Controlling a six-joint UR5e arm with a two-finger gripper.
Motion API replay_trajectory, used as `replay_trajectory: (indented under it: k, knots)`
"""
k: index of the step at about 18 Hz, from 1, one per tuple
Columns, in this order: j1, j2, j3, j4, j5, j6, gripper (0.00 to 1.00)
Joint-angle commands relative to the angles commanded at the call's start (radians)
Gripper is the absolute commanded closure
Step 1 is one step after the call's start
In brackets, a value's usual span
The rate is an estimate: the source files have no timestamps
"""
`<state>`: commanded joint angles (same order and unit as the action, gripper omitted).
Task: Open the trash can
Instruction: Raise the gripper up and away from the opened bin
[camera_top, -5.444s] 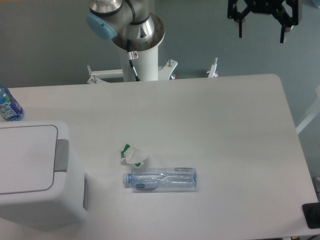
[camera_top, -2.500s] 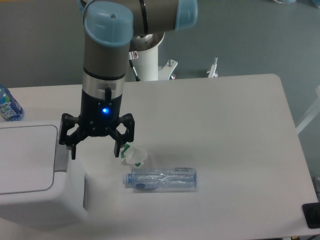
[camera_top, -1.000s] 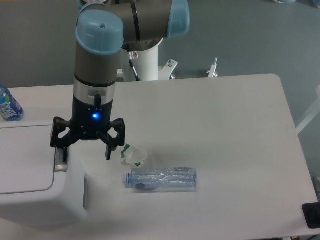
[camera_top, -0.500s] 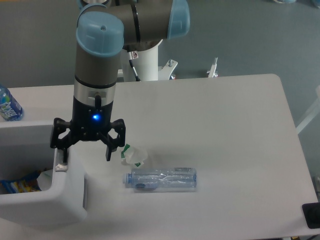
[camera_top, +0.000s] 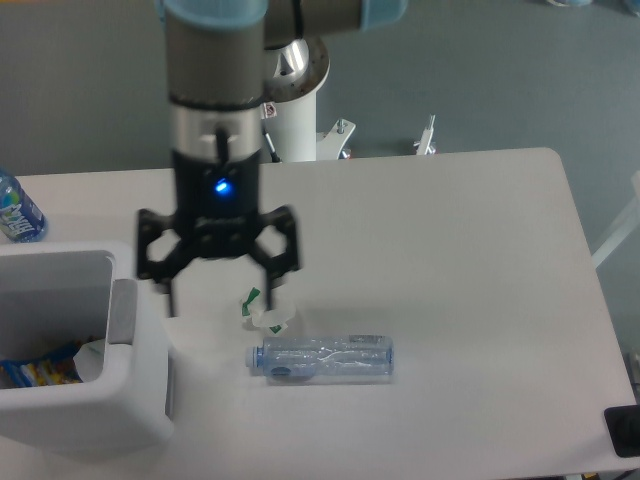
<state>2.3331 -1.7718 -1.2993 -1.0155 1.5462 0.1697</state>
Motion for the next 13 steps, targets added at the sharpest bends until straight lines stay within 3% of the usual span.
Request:
replay_trajectory:
  k: [4,6,10,13]
  knots:
    - [0.067,0.020,-0.003,-0.145,0.118,0.334,0.00]
    - [0.116,0.032,-0.006,-0.189,0.124,0.494,0.00]
    - [0.208,0.064,-0.044,-0.224,0.123,0.733,0.00]
    - [0.265,0.089,-0.069,-0.224,0.118,0.807,0.00]
